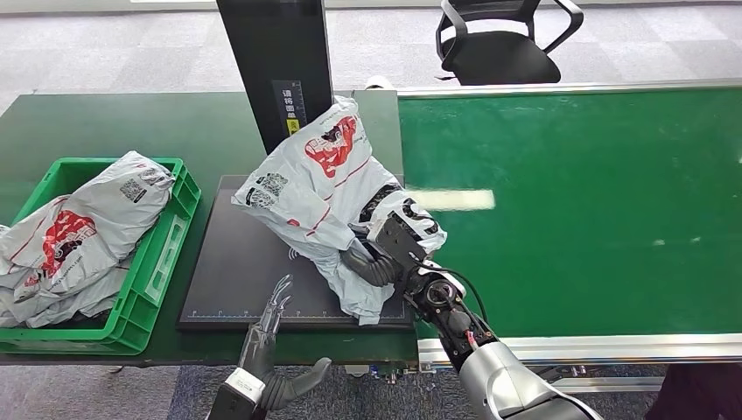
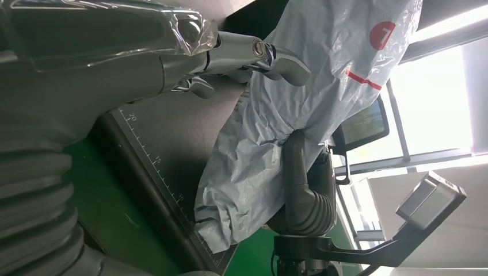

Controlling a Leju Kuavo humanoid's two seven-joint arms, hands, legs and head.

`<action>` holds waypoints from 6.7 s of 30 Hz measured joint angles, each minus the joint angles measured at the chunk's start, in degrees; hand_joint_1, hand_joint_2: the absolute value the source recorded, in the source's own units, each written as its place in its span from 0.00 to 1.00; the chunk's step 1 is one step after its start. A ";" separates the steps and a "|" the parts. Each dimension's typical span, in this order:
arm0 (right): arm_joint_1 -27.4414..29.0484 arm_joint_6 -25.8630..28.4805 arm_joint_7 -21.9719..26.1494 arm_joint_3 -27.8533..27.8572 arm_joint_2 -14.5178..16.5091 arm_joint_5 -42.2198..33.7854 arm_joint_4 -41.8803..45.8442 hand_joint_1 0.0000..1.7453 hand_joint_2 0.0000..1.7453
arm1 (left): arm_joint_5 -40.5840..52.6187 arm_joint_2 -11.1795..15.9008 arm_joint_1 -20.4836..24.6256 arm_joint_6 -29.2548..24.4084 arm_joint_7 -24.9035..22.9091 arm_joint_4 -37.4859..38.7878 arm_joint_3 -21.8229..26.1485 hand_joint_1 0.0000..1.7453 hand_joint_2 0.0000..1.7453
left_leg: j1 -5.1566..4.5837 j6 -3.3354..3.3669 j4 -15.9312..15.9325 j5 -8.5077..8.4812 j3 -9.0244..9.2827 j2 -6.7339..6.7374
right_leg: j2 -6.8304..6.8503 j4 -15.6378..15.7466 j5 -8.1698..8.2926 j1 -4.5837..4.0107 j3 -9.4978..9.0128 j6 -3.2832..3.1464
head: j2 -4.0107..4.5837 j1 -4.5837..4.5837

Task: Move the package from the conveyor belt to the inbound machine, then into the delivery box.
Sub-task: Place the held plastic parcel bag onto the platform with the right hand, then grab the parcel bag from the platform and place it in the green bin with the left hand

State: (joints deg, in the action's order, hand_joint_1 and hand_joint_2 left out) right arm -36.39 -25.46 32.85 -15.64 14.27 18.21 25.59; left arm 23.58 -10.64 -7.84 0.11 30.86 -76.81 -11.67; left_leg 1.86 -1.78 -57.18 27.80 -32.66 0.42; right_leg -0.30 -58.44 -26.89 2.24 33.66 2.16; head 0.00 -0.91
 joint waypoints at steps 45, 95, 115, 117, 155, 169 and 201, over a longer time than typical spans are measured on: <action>-0.46 -5.47 -0.21 -17.77 -1.15 -11.63 0.41 1.00 1.00 | -0.35 -0.01 -0.11 0.82 -0.21 0.00 0.00 0.00 1.00 | 0.00 0.00 0.00 0.00 0.01 0.00 | -0.02 0.00 0.00 0.00 -0.02 0.00 | 0.00 0.01; 31.95 24.76 6.03 -5.23 -10.14 -26.79 55.16 0.00 1.00 | -0.02 0.20 -6.81 -4.39 0.82 -11.88 2.81 0.00 1.00 | 0.00 -0.06 0.02 0.17 0.13 0.02 | -0.06 0.02 -0.13 0.00 -0.11 -0.04 | 0.00 0.00; 36.13 19.05 7.17 3.47 -4.76 -29.09 61.95 0.00 1.00 | 35.74 -3.03 33.61 -25.68 -16.93 31.81 -8.05 0.00 1.00 | -0.15 0.12 -0.01 -0.46 -0.06 0.02 | -0.01 0.02 0.61 0.15 0.08 0.05 | 0.00 0.00; 35.51 18.79 7.17 3.50 -4.75 -29.43 61.23 0.00 1.00 | 35.43 -3.33 36.48 -25.48 -17.17 37.00 -8.81 0.00 1.00 | -0.15 0.12 -0.01 -0.47 -0.10 0.02 | -0.02 0.02 0.60 0.15 0.14 0.05 | 0.00 0.00; 33.12 16.44 7.17 4.81 -4.76 -30.10 55.73 0.00 1.00 | 36.39 -2.92 42.90 -21.77 -19.33 54.88 -12.58 1.00 1.00 | -0.14 0.11 0.03 -0.47 -0.29 -0.01 | -0.02 0.02 0.54 0.14 0.28 0.04 | 0.00 0.00; 35.00 16.33 7.17 5.99 -4.63 -29.00 55.66 0.00 1.00 | 22.48 -0.96 39.94 -35.73 -4.84 43.31 -9.21 1.00 1.00 | -0.14 0.11 0.04 -0.46 -0.32 0.01 | -0.03 0.02 0.54 0.14 0.34 0.04 | 0.00 0.00; 37.82 18.68 7.17 8.12 -4.11 -30.29 56.60 0.00 1.00 | -9.08 30.07 53.85 -29.90 -10.92 -8.95 16.94 0.99 1.00 | 0.08 -0.11 0.07 -0.61 -0.38 0.23 | -0.28 -0.10 0.54 -0.08 0.55 -0.09 | 0.00 -0.04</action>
State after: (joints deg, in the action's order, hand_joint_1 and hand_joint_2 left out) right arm 1.43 -6.79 40.02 -7.52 10.16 -12.08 82.20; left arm 14.51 19.43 46.01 -29.79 19.95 -85.75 5.27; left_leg 1.94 -1.89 -57.10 27.19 -33.04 0.64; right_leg -0.58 -58.54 -26.35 2.16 34.21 2.06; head 0.00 -0.95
